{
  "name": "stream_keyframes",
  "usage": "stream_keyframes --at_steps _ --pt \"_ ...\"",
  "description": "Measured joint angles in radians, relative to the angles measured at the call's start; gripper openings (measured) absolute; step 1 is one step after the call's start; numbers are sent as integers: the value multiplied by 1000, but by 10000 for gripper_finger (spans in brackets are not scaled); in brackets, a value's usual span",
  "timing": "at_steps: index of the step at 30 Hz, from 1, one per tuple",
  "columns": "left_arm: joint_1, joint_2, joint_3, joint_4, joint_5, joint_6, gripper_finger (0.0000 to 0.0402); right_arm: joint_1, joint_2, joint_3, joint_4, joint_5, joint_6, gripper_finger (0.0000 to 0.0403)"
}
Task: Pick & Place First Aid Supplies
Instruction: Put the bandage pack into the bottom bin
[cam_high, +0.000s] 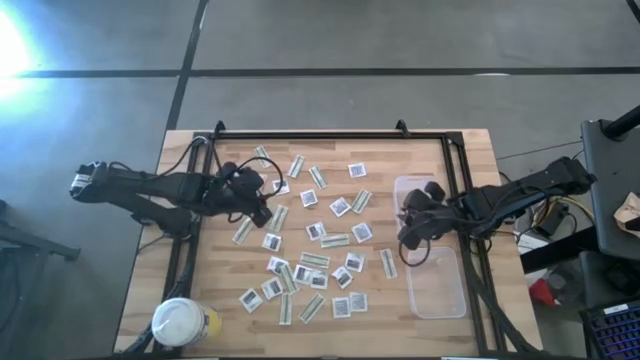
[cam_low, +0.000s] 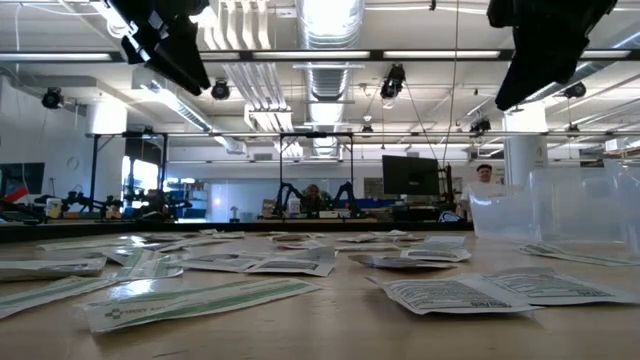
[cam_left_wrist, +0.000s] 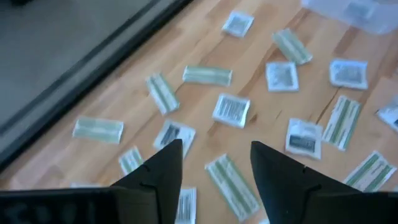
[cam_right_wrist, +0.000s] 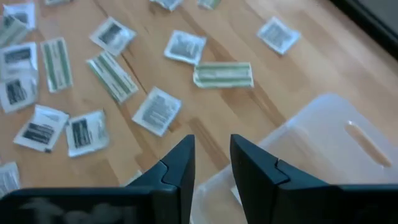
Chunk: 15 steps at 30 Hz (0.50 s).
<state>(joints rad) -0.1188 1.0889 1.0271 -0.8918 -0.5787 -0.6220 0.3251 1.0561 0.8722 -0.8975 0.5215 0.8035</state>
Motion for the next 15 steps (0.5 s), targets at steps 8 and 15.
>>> stream_keyframes --at_steps 8,15 --pt "-1 6 -38 -25 250 -111 194 10 6 -2 74 146 -63 86" --pt "-5 39 -121 37 440 -120 193 9 6 6 180 220 -180 77"
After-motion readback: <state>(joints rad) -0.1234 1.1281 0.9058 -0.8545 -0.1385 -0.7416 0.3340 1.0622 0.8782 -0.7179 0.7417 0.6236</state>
